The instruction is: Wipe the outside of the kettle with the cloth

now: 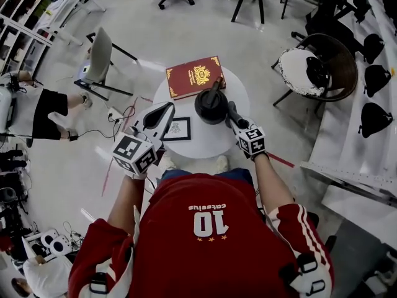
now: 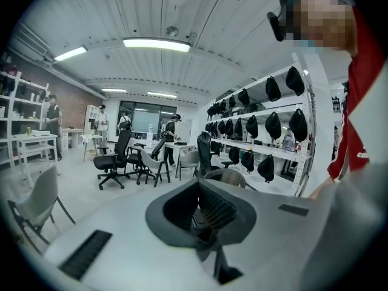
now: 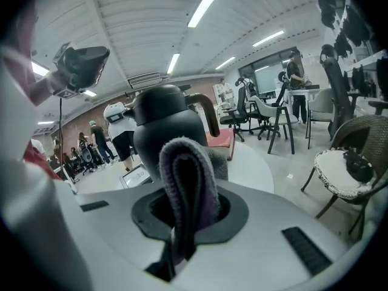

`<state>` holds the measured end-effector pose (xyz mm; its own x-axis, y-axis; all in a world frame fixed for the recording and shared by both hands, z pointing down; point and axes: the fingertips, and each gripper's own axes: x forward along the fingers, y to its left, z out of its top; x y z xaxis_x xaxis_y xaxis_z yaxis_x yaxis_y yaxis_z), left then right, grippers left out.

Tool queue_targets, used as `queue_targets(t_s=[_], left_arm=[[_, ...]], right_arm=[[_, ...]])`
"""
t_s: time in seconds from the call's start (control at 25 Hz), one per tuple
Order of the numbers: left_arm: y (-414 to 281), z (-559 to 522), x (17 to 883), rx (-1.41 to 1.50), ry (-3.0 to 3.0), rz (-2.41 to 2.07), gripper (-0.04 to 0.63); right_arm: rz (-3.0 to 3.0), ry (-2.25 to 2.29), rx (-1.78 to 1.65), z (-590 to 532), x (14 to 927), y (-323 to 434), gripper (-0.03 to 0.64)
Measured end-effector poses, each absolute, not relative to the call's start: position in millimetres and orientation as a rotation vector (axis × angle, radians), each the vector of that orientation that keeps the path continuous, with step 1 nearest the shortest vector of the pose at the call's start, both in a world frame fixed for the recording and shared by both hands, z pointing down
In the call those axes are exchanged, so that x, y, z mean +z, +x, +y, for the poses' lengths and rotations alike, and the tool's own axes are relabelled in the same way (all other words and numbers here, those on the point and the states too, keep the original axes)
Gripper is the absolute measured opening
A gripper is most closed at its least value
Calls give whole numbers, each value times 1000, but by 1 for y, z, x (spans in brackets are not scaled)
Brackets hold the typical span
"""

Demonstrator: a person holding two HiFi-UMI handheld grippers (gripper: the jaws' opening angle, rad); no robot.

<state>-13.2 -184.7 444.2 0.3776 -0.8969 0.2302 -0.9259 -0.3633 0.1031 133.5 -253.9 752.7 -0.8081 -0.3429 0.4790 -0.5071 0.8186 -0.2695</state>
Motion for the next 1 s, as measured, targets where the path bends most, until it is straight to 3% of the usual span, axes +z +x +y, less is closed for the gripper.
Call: queue_targets(t_s=[1.0], left_arm=[[-95, -214, 447, 152, 2618, -1253, 8]], right_arm=[[-2412, 1143, 735, -233, 749, 113, 48]])
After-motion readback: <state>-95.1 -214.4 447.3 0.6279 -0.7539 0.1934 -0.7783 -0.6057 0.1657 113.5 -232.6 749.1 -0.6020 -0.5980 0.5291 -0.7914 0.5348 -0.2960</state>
